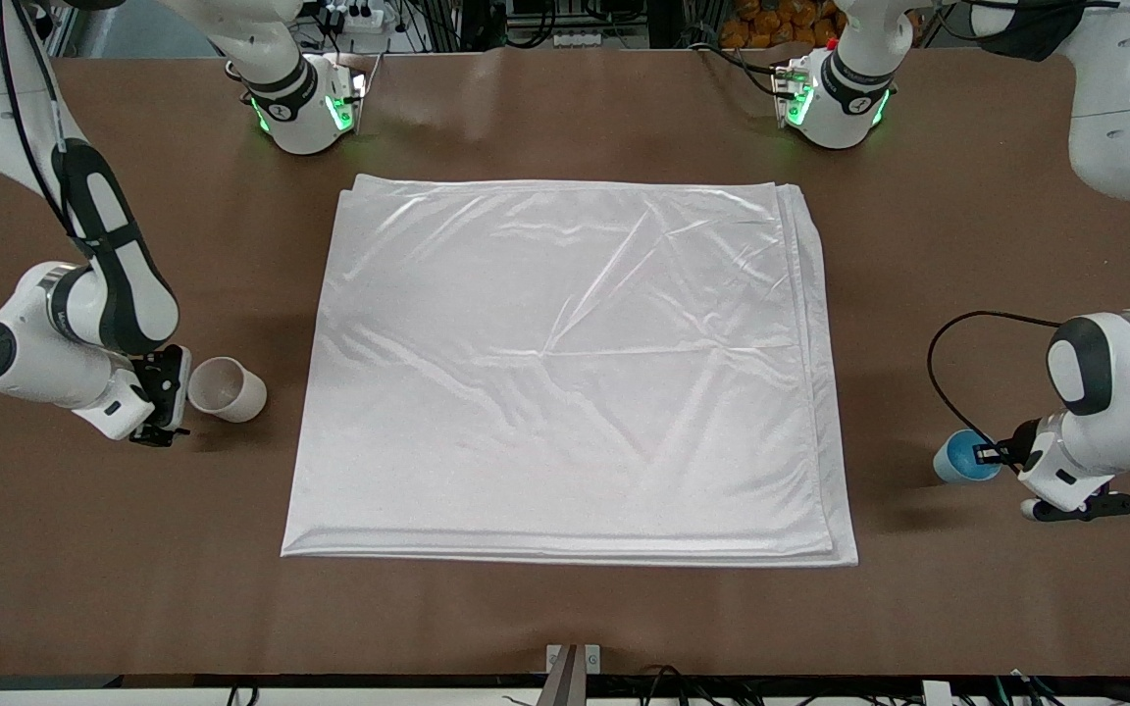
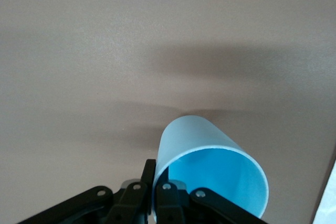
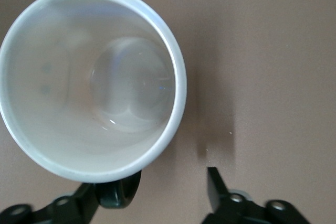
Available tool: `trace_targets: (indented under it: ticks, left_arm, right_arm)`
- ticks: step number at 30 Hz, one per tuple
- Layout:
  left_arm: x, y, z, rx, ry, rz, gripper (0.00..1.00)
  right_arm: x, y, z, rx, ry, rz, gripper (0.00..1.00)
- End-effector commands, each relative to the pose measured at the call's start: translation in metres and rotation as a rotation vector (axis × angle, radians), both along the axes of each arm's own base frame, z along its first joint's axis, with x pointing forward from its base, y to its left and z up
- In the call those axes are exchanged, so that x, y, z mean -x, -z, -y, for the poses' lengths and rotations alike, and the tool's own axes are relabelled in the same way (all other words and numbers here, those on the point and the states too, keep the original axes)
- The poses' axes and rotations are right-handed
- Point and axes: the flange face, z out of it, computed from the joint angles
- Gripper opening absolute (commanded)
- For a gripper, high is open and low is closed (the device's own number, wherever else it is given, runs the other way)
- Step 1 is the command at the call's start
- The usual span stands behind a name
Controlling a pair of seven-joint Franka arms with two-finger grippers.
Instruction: Place blue cup into white mug on cloth
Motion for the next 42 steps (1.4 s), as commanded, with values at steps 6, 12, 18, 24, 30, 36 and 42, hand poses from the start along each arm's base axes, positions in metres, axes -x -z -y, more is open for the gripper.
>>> trace_targets:
  ticks: [6,12,18,24,30,36,42]
  left_arm:
    - [0.002,-0.009,0.002,0.016,-0.014,-0.003,0.00]
    - [0.002,-0.010,0.003,0.017,-0.013,-0.001,0.00]
    - [0.001,-0.020,0.001,0.015,-0.015,0.013,0.00]
    - [0.005,-0.024,0.003,0.019,-0.016,-0.019,0.00]
    - [0.004,-0.031,0.003,0.018,-0.016,-0.013,0.00]
    - [0.007,-0.041,0.004,0.030,-0.022,-0.025,0.00]
    - [0.010,-0.057,0.011,0.041,-0.021,-0.038,0.00]
  right_arm:
    - [-0.006,-0.001,0.003,-0.014,-0.010,0.026,0.38]
    - [-0.006,-0.001,0.004,-0.015,-0.007,0.026,0.21]
    - [-0.011,-0.011,0.001,-0.012,-0.012,0.044,0.14]
    - [-0.020,-0.031,-0.015,-0.022,-0.035,0.079,0.12]
    - [-0.033,-0.063,-0.055,-0.046,-0.081,0.127,0.10]
    - [-0.035,-0.069,-0.104,-0.082,-0.059,0.114,0.10]
    - [-0.037,-0.077,-0.157,-0.120,-0.059,0.114,0.09]
